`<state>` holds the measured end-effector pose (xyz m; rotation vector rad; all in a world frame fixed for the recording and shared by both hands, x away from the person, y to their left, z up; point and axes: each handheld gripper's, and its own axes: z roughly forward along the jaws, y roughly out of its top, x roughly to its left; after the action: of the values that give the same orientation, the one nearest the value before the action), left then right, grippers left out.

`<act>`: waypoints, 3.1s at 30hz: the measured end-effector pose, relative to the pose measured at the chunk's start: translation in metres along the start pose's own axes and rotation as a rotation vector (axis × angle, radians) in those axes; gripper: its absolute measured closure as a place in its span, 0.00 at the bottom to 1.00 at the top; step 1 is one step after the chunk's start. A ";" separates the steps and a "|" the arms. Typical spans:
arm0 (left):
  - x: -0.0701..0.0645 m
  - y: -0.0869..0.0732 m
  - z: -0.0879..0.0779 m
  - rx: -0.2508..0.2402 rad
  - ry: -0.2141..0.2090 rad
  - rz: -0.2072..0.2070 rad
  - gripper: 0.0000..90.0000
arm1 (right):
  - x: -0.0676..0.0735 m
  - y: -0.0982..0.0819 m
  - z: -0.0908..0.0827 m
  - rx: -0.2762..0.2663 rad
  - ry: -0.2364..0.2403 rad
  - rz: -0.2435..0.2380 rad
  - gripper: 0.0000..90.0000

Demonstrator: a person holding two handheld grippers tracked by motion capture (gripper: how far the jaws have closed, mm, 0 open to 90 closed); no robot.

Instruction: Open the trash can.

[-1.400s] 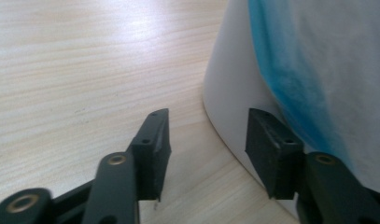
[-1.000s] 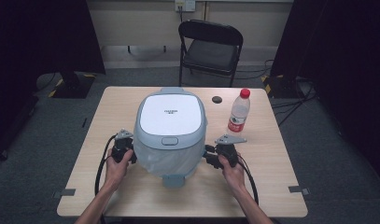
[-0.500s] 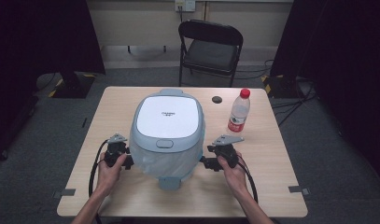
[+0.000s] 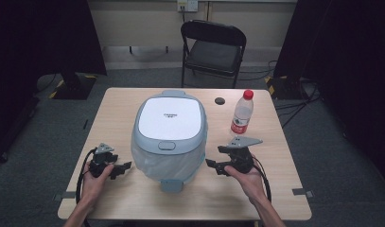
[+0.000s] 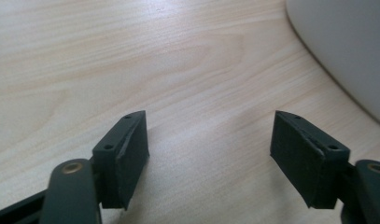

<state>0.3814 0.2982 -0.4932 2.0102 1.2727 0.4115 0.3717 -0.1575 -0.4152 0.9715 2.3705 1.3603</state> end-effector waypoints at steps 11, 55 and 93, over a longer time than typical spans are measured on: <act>-0.012 -0.001 0.014 -0.013 0.060 0.096 0.08 | 0.013 0.027 -0.038 -0.098 -0.006 -0.051 0.66; -0.011 -0.001 0.015 -0.007 0.041 0.105 0.04 | 0.105 0.122 -0.023 -0.192 0.270 -0.261 1.00; -0.010 -0.001 0.015 -0.005 0.060 0.089 0.01 | 0.026 0.058 -0.055 -0.218 0.060 -0.034 0.65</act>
<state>0.3849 0.2833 -0.5032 2.0692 1.2199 0.5204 0.3491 -0.1584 -0.3345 0.8371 2.2104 1.6152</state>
